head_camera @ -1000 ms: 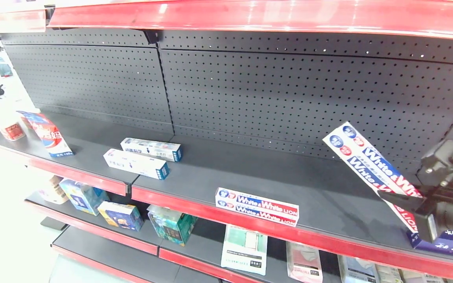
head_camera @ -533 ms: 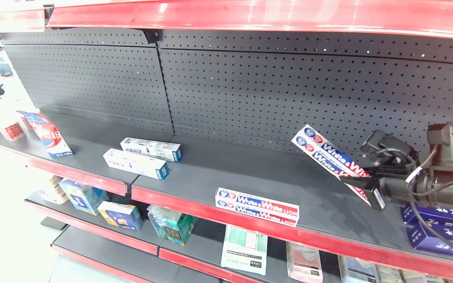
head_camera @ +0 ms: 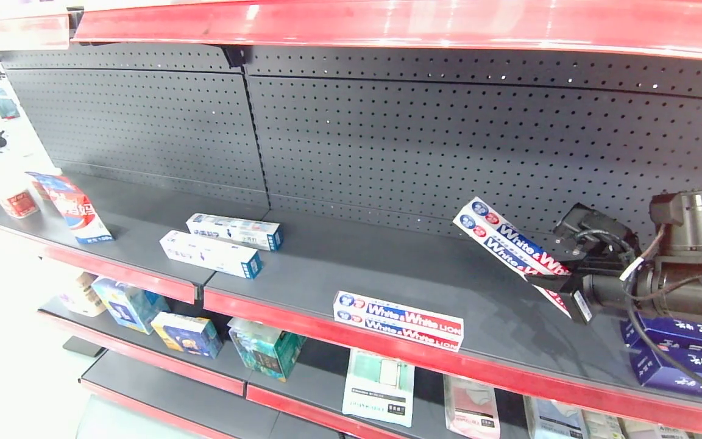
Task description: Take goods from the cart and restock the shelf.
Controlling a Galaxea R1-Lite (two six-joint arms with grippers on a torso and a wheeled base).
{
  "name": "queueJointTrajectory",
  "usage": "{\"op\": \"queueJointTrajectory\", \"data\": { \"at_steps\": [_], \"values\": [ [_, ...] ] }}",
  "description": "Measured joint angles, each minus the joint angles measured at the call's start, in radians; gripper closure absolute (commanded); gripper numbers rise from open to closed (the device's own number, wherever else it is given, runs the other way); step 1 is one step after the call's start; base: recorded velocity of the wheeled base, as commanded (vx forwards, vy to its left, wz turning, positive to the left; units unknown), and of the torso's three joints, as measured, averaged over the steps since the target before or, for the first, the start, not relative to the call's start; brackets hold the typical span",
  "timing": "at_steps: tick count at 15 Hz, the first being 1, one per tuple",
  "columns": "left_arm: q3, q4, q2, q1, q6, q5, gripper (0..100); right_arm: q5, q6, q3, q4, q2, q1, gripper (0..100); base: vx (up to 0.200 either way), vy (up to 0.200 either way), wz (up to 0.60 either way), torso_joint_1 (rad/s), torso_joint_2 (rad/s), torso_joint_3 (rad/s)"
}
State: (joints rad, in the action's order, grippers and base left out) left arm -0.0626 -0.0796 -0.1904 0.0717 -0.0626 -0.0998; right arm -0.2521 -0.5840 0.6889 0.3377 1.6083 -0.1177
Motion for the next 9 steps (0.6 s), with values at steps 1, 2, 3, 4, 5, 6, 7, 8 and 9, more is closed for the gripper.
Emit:
{"op": "queueJointTrajectory", "data": {
  "at_steps": [1,2,3,4,5,6,7,8,9],
  "values": [
    [0.000,0.000,-0.006,-0.043,0.002,0.001,0,0.000,0.000,-0.002,0.000,0.000,0.001,100,0.000,0.000,0.00,0.000,0.00,0.000],
    [0.000,0.000,-0.003,-0.070,0.002,0.009,0,0.000,0.000,-0.004,-0.001,0.000,0.003,100,0.000,0.000,0.00,0.000,0.00,0.000],
    [0.000,0.000,0.011,-0.081,0.002,0.024,0,0.001,0.001,-0.005,0.000,0.000,0.005,100,0.000,0.000,0.00,0.000,0.00,0.000],
    [0.000,0.000,0.037,-0.084,0.001,0.051,0,0.000,0.001,-0.006,-0.001,0.000,0.005,100,0.000,0.000,0.00,0.000,0.00,0.000],
    [0.000,-0.001,0.074,-0.082,0.000,0.082,0,0.000,0.000,-0.008,-0.001,0.000,0.007,100,0.000,0.000,0.00,0.000,0.00,0.000],
    [-0.001,-0.001,0.107,-0.079,0.000,0.099,0,0.000,0.000,-0.009,-0.001,0.000,0.009,100,0.000,0.000,0.00,0.000,0.00,0.000],
    [-0.001,-0.001,0.133,-0.076,-0.001,0.097,0,0.001,0.000,-0.009,-0.001,0.000,0.010,100,0.000,0.000,0.00,0.000,0.00,0.000],
    [0.000,0.007,0.152,-0.075,-0.004,0.050,0,0.000,0.000,-0.009,0.000,0.000,0.009,100,0.000,0.000,0.00,0.000,0.00,0.000],
    [0.007,0.027,0.164,-0.073,-0.021,0.021,0,0.001,0.000,-0.009,0.000,0.000,0.009,100,0.000,0.000,0.00,0.000,0.00,0.000]
  ]
}}
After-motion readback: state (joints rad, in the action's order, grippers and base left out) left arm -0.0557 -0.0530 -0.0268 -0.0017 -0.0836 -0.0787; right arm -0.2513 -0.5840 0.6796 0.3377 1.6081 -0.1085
